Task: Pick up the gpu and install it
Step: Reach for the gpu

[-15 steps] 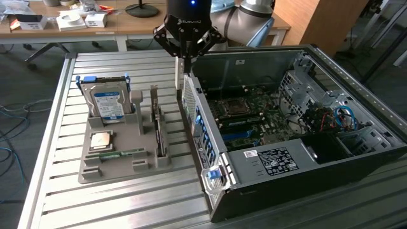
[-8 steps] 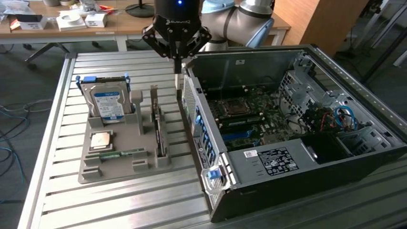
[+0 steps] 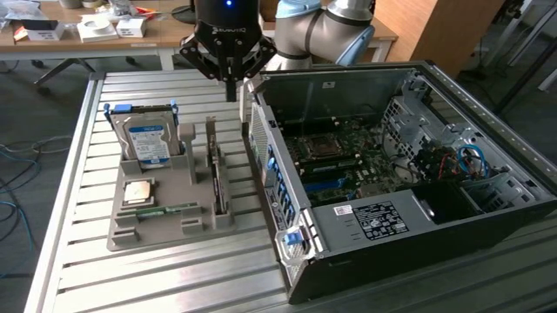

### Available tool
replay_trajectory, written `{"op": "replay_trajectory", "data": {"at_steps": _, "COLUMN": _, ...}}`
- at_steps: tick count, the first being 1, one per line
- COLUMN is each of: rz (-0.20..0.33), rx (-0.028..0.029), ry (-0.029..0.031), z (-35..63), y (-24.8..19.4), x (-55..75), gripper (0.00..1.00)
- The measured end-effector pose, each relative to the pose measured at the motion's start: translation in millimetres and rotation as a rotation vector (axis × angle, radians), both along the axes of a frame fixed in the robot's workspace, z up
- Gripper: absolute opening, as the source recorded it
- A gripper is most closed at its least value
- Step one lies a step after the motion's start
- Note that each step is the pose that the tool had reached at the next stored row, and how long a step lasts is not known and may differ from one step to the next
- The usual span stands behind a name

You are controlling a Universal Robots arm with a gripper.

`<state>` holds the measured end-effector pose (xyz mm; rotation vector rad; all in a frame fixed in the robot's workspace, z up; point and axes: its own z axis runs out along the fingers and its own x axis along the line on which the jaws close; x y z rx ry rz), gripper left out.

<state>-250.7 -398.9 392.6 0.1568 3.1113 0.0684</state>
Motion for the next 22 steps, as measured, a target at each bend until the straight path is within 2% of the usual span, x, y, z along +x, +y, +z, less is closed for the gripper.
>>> {"op": "replay_trajectory", "data": {"at_steps": 8, "rz": -0.003, "rx": -0.0001, "ry": 0.0001, "z": 0.0, "y": 0.0, "x": -5.9, "gripper": 0.11}}
{"op": "replay_trajectory", "data": {"at_steps": 22, "rz": -0.011, "rx": 0.0, "ry": 0.0, "z": -0.4, "y": 0.0, "x": -26.3, "gripper": 0.11}}
